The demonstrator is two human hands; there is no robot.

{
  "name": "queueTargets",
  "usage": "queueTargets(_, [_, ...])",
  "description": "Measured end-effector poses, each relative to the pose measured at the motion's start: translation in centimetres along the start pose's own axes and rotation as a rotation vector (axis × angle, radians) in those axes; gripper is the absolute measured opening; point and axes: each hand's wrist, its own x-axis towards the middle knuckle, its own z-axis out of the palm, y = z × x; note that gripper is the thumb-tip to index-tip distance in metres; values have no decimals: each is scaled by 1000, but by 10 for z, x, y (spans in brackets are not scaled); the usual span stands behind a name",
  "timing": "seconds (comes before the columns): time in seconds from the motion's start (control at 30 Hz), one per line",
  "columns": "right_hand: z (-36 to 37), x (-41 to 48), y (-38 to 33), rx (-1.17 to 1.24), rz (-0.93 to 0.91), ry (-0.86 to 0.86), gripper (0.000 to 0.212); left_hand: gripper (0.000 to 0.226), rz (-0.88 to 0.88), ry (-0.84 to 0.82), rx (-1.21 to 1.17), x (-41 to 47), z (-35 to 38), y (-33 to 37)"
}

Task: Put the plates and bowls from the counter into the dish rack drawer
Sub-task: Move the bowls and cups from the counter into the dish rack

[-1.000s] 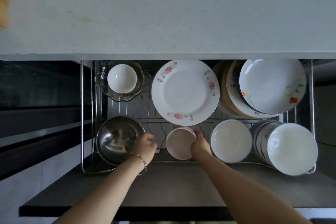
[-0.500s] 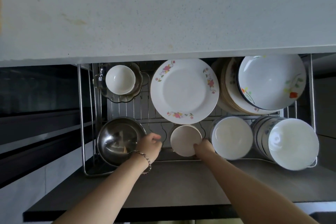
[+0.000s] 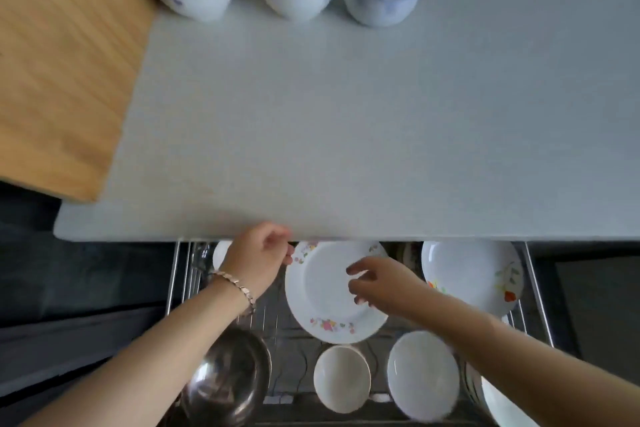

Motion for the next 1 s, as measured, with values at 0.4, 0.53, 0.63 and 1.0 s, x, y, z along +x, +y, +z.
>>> queueTargets(0.4, [-206, 96, -209, 942, -35, 381, 54, 23, 157, 171, 72, 132, -89, 120])
queueTargets(0.53, [-253, 136, -229, 1164, -116, 525, 62, 24, 149, 177, 86, 162, -86, 114])
queueTargets(0.63, [-267, 159, -228, 1229, -123, 565, 50, 25, 149, 158, 62, 174, -80, 105])
queueTargets(1.0, [-232, 131, -176, 1016, -101, 605, 43, 35, 178, 147, -161, 150, -58, 104])
